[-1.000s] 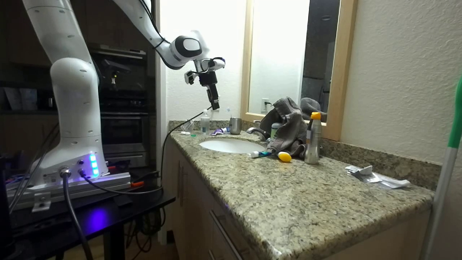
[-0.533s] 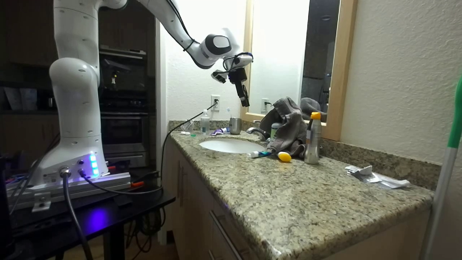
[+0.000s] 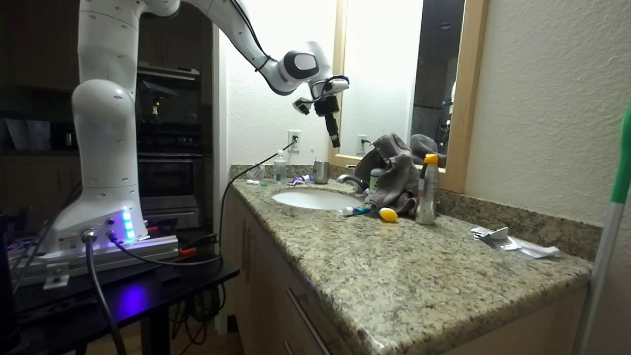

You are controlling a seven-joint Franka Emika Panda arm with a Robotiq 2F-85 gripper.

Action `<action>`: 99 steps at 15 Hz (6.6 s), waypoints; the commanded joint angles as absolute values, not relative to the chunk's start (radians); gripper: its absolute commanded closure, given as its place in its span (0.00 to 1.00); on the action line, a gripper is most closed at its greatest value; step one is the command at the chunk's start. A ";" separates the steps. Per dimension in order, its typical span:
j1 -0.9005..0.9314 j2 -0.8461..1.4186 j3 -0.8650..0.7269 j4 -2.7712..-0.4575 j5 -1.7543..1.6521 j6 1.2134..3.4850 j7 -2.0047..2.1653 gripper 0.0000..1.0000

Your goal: Put the towel on the right side of the sink

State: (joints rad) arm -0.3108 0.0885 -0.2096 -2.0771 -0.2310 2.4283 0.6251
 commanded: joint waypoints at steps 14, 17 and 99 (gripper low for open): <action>-0.367 0.336 -0.285 -1.638 0.056 2.229 0.207 0.00; -0.383 0.429 -0.307 -1.467 0.078 1.992 0.187 0.00; -0.463 0.600 -0.182 -1.300 0.158 2.260 -0.498 0.99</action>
